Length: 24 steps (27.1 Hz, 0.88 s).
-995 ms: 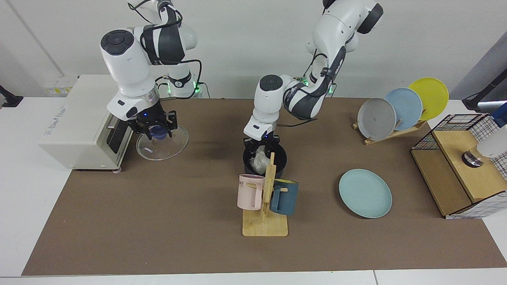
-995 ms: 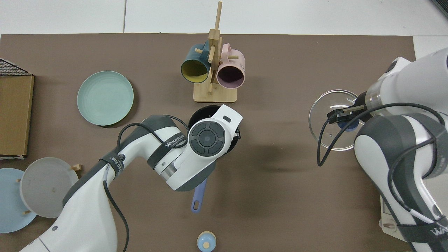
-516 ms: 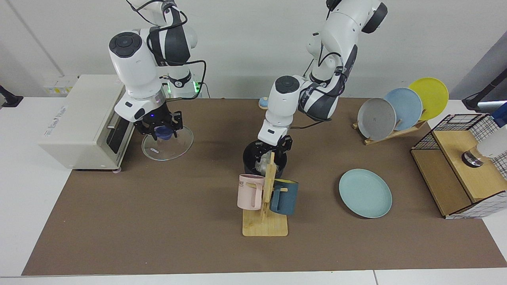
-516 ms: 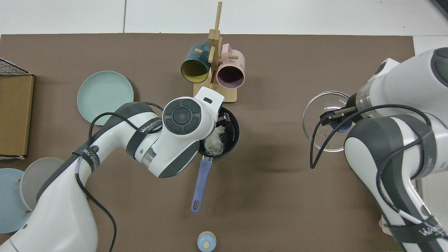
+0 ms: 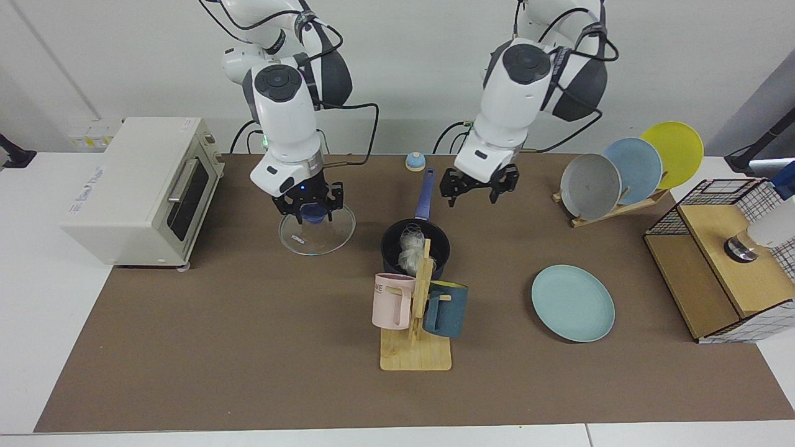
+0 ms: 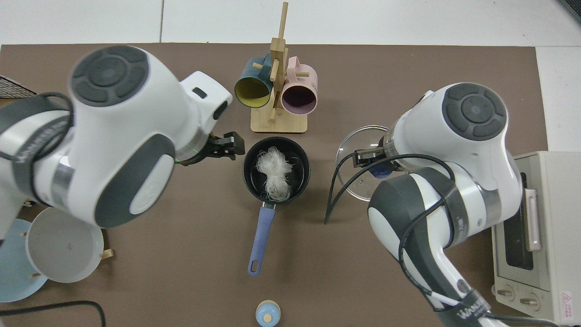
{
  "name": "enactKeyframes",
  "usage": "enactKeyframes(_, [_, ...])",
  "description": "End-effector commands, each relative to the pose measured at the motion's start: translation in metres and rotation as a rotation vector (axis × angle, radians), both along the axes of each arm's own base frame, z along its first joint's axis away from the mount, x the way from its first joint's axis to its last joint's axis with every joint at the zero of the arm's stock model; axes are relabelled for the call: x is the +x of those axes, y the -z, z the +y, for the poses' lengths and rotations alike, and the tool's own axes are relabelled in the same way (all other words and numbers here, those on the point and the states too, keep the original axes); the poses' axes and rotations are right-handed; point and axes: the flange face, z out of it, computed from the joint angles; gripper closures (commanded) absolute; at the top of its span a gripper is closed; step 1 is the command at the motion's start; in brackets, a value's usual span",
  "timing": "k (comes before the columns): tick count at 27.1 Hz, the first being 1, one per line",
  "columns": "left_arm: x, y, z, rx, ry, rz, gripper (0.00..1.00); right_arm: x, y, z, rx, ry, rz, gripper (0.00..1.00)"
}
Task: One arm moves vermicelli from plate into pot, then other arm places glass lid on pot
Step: 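Withdraw the left gripper while the right gripper carries the lid toward the saucepan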
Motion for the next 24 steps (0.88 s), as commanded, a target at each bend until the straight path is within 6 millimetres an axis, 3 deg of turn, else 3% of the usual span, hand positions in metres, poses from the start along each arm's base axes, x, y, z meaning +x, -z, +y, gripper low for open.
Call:
enactKeyframes(1, [0.011, -0.02, 0.074, 0.0, 0.078, 0.002, 0.0, -0.002, -0.001, 0.029, 0.029, 0.076, -0.021, 1.0])
enactKeyframes(6, [0.023, -0.025, 0.146, 0.017, 0.136, 0.002, 0.0, -0.013, 0.013, 0.067, 0.024, 0.102, 0.017, 1.0])
enactKeyframes(10, [0.011, -0.039, 0.19, 0.035, 0.121, -0.001, 0.0, -0.01, -0.001, 0.112, 0.033, 0.09, 0.047, 1.0])
enactKeyframes(15, [0.005, -0.034, 0.23, 0.029, 0.151, 0.001, 0.0, 0.003, -0.008, 0.164, 0.001, 0.123, 0.068, 1.0])
enactKeyframes(17, [0.005, -0.035, 0.25, -0.002, 0.13, -0.014, 0.0, 0.004, 0.0, 0.173, 0.001, 0.133, 0.074, 1.0])
enactKeyframes(21, [0.002, -0.035, 0.267, 0.002, 0.173, -0.039, 0.0, 0.0, 0.011, 0.194, 0.002, 0.149, 0.085, 1.0])
enactKeyframes(24, [0.002, -0.038, 0.277, 0.015, 0.2, -0.059, 0.0, -0.005, 0.032, 0.214, -0.005, 0.165, 0.104, 1.0])
